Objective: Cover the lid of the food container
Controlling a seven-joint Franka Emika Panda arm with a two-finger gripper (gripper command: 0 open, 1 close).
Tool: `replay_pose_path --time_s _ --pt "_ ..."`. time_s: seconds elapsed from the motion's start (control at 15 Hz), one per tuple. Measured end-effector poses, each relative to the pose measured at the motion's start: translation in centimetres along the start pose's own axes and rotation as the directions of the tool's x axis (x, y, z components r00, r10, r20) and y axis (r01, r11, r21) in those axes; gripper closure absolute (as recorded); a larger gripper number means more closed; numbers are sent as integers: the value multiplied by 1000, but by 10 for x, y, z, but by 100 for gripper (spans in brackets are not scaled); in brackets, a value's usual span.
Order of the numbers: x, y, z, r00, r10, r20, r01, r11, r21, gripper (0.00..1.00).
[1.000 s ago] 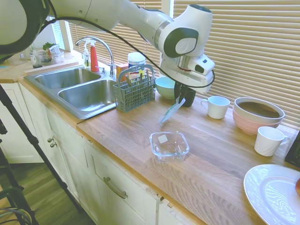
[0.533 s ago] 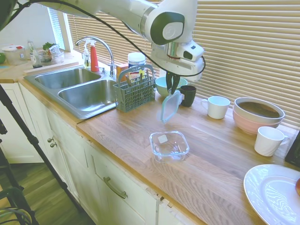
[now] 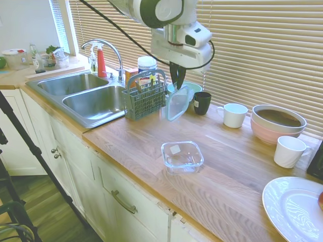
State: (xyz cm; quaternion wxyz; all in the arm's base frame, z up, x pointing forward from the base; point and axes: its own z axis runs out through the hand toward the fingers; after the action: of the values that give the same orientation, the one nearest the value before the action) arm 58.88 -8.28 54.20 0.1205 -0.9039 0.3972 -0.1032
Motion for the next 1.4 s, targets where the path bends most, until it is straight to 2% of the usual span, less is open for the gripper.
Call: replay_pose_path --time_s 0.33,0.6,0.87,1.4 --pt "-46 39 -34 996 78 -35 -77 997 16 100" --pt "-60 68 -55 990 127 -55 -125 991 38 100" --pt "-62 101 -56 982 182 -53 -180 983 29 100" --pt "-53 167 -62 956 291 -47 -290 957 22 100"
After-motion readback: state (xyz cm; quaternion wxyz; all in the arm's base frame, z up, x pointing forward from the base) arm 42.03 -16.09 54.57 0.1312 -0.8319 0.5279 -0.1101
